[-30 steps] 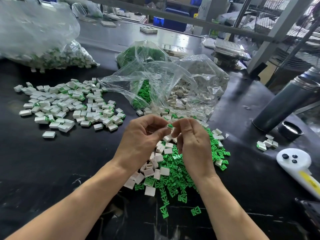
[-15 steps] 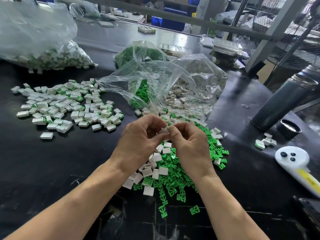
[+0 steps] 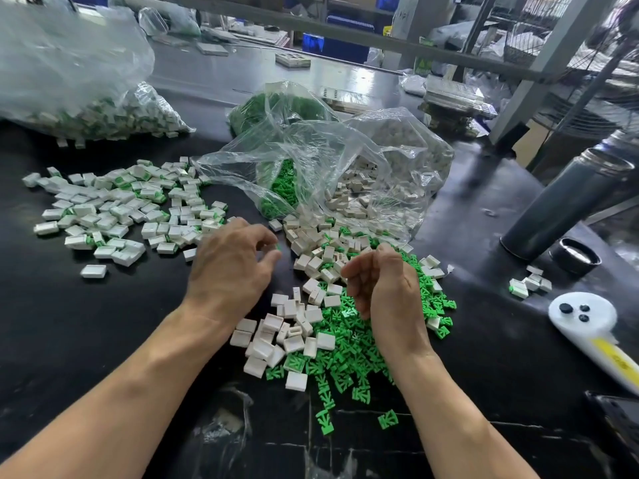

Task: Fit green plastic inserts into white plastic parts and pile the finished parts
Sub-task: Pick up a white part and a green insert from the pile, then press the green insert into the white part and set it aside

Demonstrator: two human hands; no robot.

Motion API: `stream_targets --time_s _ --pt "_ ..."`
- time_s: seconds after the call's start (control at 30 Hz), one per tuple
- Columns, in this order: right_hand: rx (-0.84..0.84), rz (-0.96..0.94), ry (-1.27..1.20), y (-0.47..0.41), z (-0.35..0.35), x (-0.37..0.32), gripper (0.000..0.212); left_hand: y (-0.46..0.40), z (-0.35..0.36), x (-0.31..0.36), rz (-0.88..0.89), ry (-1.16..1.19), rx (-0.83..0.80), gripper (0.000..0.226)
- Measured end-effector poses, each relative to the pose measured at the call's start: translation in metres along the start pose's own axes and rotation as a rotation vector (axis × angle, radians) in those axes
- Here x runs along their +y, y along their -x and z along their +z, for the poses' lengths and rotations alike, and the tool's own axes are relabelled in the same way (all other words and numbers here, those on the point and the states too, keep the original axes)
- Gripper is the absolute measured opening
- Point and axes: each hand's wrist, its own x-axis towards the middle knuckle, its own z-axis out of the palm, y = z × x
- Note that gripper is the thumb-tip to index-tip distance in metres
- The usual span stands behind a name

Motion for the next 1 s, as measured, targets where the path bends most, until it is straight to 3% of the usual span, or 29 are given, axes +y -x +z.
stream_targets --time_s 0.33,0.47,0.6,0.7,0.83,1.0 --pt "0.045 -0.015 -0.008 -0.002 -0.004 0.002 0.031 -0.022 -0.013 -0.036 -0.208 -0.28 0.206 0.031" --pt "0.051 -0.005 -0.075 -0.005 -0.006 0.001 0.032 -0.02 -0.013 -0.027 -0.114 -0.201 0.217 0.026" --pt "0.05 -0.008 0.053 -0.006 -0.011 0.0 0.036 -0.008 -0.008 -0.005 0.018 0.083 -0.003 0.011" --pt "0.049 -0.051 0.259 -0.008 -0.016 0.0 0.019 0.001 0.001 0.003 0.04 0.122 -0.175 0.006" --pt "-0.061 -0.055 0.547 -0.011 -0.027 0.0 0.012 0.006 0.01 0.009 0.053 0.108 -0.229 0.019" --pt "-0.189 -0.025 0.707 -0.013 -0.038 -0.009 0.002 0.005 0.017 0.01 0.097 0.042 -0.272 0.035"
